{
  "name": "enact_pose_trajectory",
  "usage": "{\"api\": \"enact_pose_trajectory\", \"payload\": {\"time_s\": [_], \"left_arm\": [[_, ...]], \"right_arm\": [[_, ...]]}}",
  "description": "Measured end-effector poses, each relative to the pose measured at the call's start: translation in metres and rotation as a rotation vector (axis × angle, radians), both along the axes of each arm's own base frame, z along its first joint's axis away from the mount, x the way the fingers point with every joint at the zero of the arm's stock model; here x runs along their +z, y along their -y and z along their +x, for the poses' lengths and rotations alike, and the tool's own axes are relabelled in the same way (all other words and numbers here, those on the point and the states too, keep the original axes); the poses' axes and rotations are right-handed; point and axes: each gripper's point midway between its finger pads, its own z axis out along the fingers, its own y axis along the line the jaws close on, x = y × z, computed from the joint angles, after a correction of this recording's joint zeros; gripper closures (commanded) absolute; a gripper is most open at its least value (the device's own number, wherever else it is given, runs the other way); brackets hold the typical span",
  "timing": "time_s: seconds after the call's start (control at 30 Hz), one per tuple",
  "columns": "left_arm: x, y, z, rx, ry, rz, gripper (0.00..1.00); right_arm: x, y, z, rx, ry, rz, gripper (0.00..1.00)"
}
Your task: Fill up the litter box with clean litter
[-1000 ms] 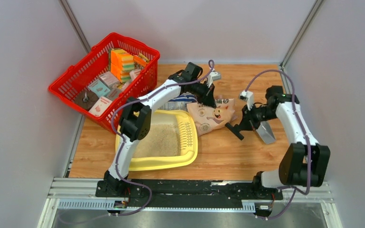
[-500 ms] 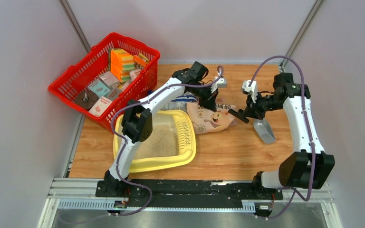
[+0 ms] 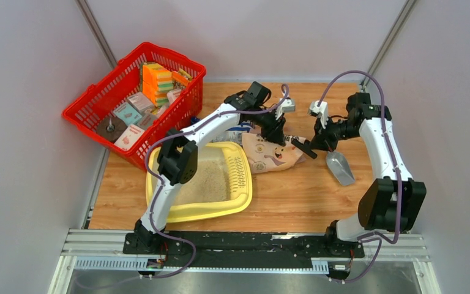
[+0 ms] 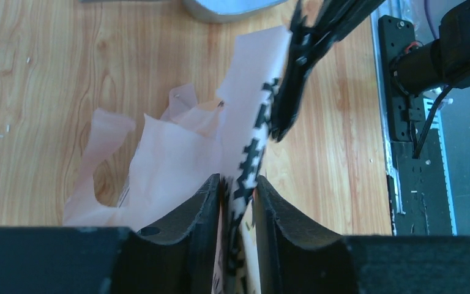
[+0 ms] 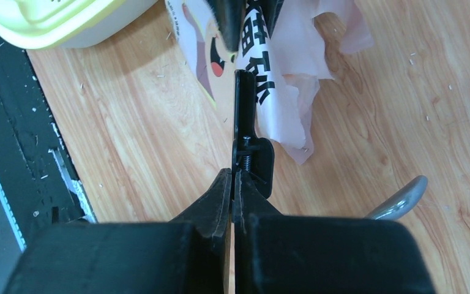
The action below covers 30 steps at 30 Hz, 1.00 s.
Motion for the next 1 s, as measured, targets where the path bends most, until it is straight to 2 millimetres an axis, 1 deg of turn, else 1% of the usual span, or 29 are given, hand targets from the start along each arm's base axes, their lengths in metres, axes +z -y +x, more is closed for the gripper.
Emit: {"api": "enact_pose_trajectory", "payload": {"time_s": [0.03,0.13,0.23,0.3,0.37,0.53,0.57,0.6,0.67,0.77,0.8,0.83,0.87,0.93,0.97,1.0], "left_arm": [[0.001,0.003,-0.001,-0.005,0.0,-0.012,0.59],[0.004,0.01,-0.004,-0.019,0.003,-0.038,0.55],[0.006,0.014,-0.006,-0.027,0.005,-0.054,0.53],[0.008,0.015,-0.006,-0.028,0.001,-0.065,0.53],[0.009,0.017,-0.006,-0.026,-0.005,-0.072,0.57],[0.01,0.021,-0.004,-0.01,-0.022,-0.092,0.73],[0.009,0.022,-0.004,-0.006,-0.025,-0.095,0.77],[0.009,0.022,-0.004,-0.002,-0.031,-0.096,0.85],[0.007,0.023,-0.003,0.004,-0.039,-0.097,0.88],[0.007,0.023,-0.004,0.008,-0.052,-0.098,0.96],[0.007,0.023,-0.004,0.008,-0.053,-0.099,1.0],[0.006,0.023,-0.005,0.007,-0.055,-0.1,1.0],[0.006,0.024,-0.005,0.006,-0.057,-0.1,1.0],[0.006,0.024,-0.006,0.002,-0.062,-0.104,1.0],[0.006,0.024,-0.007,-0.003,-0.069,-0.106,1.0],[0.005,0.024,-0.009,-0.007,-0.078,-0.109,1.0]], "right_arm": [[-0.002,0.0,0.003,-0.005,0.0,0.002,1.0],[-0.006,-0.002,0.012,-0.026,-0.003,0.011,1.0],[-0.009,-0.003,0.017,-0.042,-0.001,0.018,1.0],[-0.01,-0.004,0.019,-0.05,-0.002,0.026,1.0],[-0.012,-0.004,0.019,-0.059,-0.008,0.031,1.0],[-0.015,-0.007,0.019,-0.077,-0.026,0.049,1.0],[-0.016,-0.007,0.018,-0.079,-0.031,0.053,1.0],[-0.017,-0.007,0.018,-0.081,-0.034,0.055,1.0],[-0.018,-0.008,0.018,-0.084,-0.035,0.057,1.0],[-0.018,-0.007,0.019,-0.09,-0.038,0.058,1.0],[-0.018,-0.007,0.019,-0.091,-0.039,0.059,0.96],[-0.018,-0.008,0.019,-0.093,-0.042,0.059,0.89],[-0.018,-0.007,0.019,-0.097,-0.045,0.06,0.78],[-0.018,-0.007,0.019,-0.114,-0.059,0.065,0.65],[-0.017,-0.005,0.02,-0.13,-0.064,0.07,0.51],[-0.015,-0.003,0.02,-0.144,-0.073,0.079,0.47]]}}
